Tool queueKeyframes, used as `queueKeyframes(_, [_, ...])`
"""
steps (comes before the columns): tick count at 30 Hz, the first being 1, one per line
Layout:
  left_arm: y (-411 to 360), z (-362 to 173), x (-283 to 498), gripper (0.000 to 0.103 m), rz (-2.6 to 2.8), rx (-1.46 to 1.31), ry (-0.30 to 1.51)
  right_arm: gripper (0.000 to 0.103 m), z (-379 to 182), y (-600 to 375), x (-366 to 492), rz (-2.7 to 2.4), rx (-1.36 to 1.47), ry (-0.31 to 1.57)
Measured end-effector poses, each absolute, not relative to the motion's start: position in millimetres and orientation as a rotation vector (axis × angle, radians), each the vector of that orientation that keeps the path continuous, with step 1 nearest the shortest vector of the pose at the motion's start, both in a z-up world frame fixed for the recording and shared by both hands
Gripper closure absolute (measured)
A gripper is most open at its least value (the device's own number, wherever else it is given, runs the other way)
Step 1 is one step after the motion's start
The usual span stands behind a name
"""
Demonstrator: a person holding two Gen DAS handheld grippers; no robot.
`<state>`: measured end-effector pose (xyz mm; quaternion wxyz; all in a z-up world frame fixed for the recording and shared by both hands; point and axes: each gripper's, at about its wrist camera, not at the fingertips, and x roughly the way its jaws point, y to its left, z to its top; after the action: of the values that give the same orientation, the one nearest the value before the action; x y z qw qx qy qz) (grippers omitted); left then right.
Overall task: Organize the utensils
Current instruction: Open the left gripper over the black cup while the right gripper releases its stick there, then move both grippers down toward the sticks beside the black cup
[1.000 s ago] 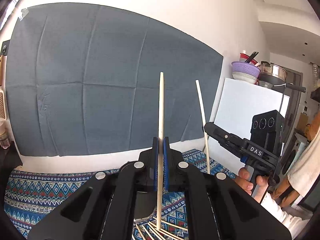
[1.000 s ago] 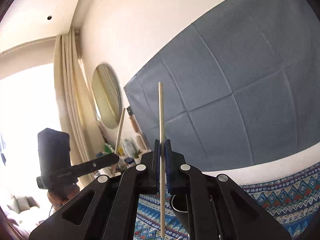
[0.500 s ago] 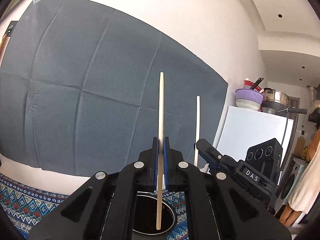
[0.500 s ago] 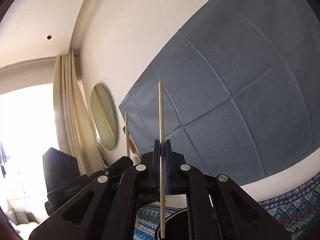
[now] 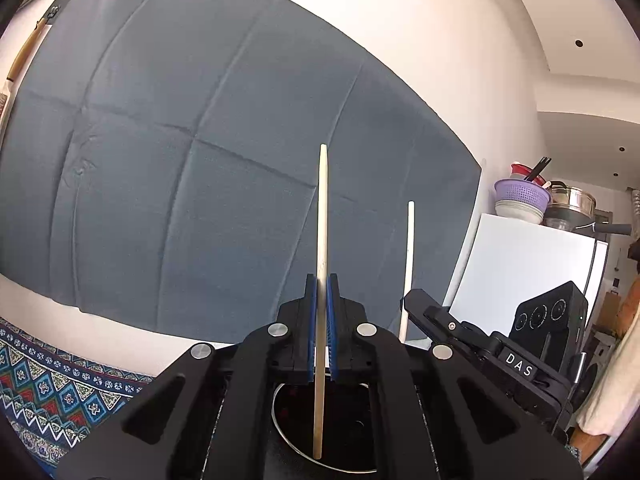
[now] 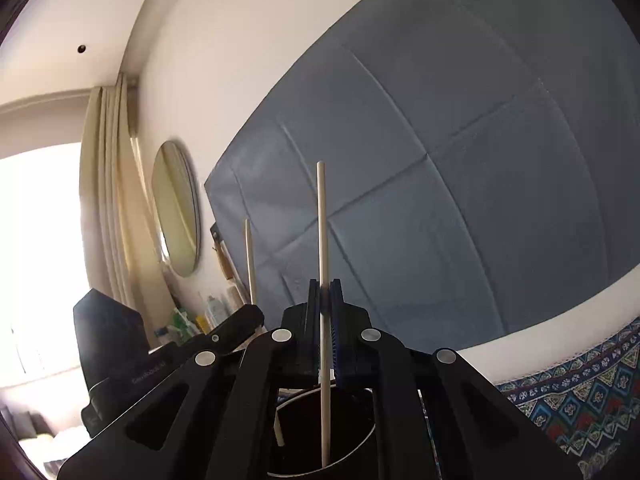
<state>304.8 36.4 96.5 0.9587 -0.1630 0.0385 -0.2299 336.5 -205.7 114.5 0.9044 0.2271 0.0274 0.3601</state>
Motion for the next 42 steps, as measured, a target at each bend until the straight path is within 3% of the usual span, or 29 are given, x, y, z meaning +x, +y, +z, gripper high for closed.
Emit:
queueKeyframes(7, [32.9, 95.1, 306.4, 0.098, -0.463, -0.312, 0.095, 0.094, 112.4, -211.7, 337.2, 0.732, 0.486, 0.071])
queueKeyframes(9, [32.6, 96.9, 303.5, 0.094, -0.452, -0.297, 0.092, 0.088, 112.0, -215.2, 336.0, 0.729, 0.497, 0.079])
queueKeyframes(11, [33.8, 98.4, 301.3, 0.085, -0.447, -0.294, 0.095, 0.055, 113.7, -216.1, 336.1, 0.722, 0.514, 0.084])
queueKeyframes(13, [36.5, 100.5, 299.0, 0.073, -0.447, -0.296, 0.101, 0.047, 114.7, -218.5, 332.6, 0.712, 0.526, 0.071])
queueKeyframes(14, [38.0, 102.4, 296.8, 0.07, -0.439, -0.291, 0.099, 0.036, 116.8, -218.7, 331.0, 0.702, 0.525, 0.072])
queueKeyframes(19, [45.8, 114.1, 286.1, 0.046, -0.421, -0.277, 0.105, 0.017, 125.5, -227.0, 321.9, 0.682, 0.558, 0.064])
queueKeyframes(21, [47.0, 119.6, 282.7, 0.035, -0.414, -0.263, 0.123, 0.016, 129.3, -229.8, 319.7, 0.673, 0.567, 0.076])
queueKeyframes(23, [47.5, 123.0, 278.6, 0.032, -0.408, -0.251, 0.136, 0.016, 132.8, -232.0, 317.0, 0.675, 0.568, 0.088])
queueKeyframes(28, [48.3, 127.3, 268.5, 0.012, -0.398, -0.232, 0.16, 0.014, 144.0, -235.7, 306.9, 0.676, 0.56, 0.11])
queueKeyframes(32, [50.3, 128.3, 264.0, 0.006, -0.396, -0.239, 0.182, 0.013, 154.6, -237.3, 296.5, 0.675, 0.539, 0.119])
queueKeyframes(42, [48.3, 122.0, 250.8, 0.006, -0.336, -0.162, 0.291, 0.011, 169.0, -247.9, 273.3, 0.658, 0.532, 0.145])
